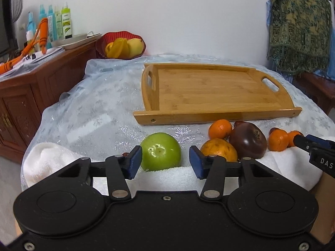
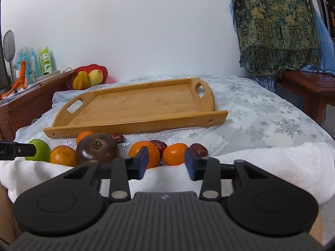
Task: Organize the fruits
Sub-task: 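Grasp the green apple with the left tool while the right tool grasps a tangerine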
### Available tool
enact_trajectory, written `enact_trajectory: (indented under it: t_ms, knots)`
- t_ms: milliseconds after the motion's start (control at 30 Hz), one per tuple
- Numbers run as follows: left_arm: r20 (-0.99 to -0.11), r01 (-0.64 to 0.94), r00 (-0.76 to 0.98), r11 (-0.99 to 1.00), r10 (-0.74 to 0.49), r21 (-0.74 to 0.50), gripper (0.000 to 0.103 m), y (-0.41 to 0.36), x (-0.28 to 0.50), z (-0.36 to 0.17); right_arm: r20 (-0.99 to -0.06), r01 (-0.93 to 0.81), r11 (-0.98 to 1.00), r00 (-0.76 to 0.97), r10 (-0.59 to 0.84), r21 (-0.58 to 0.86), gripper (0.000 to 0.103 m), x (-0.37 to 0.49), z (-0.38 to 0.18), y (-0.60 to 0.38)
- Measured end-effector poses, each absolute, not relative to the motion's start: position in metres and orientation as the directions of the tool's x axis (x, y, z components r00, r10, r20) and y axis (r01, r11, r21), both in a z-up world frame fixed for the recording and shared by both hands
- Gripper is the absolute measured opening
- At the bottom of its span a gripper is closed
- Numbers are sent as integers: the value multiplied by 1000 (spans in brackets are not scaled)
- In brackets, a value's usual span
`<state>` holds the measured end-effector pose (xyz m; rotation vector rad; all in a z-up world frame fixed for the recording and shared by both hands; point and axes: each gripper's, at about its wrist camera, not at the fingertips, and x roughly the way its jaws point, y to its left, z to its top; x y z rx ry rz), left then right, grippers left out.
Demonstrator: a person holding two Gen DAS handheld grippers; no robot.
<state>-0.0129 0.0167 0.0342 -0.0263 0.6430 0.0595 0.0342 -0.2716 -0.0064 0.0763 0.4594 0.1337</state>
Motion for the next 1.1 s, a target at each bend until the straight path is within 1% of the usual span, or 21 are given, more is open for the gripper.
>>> enact_trajectory:
  t_ms: [67,233,467,767,1100]
  knots:
    - [-597,-73,800,997,55,-7,46,18,-11,32,-443,-91,992,888,123,93,37,37,-6,-271]
    - [-593,-84,803,996,54,-24,46,22,-6,27,-474,-56,995,876,89,83,37,48,-9,-272]
    - [-586,-96,809,993,40,-64,47,29,0,20,-481,-69,996,872,91,64,37,55,-11,-269]
    - [-595,-100,804,988,9,-121,52,37,9,11,-507,-67,997,858,79,41,44,67,-13,-267]
    - [-613,-104,790,985,-2,-137,54,38,16,3,-539,-71,997,839,67,13,46,74,-19,-261]
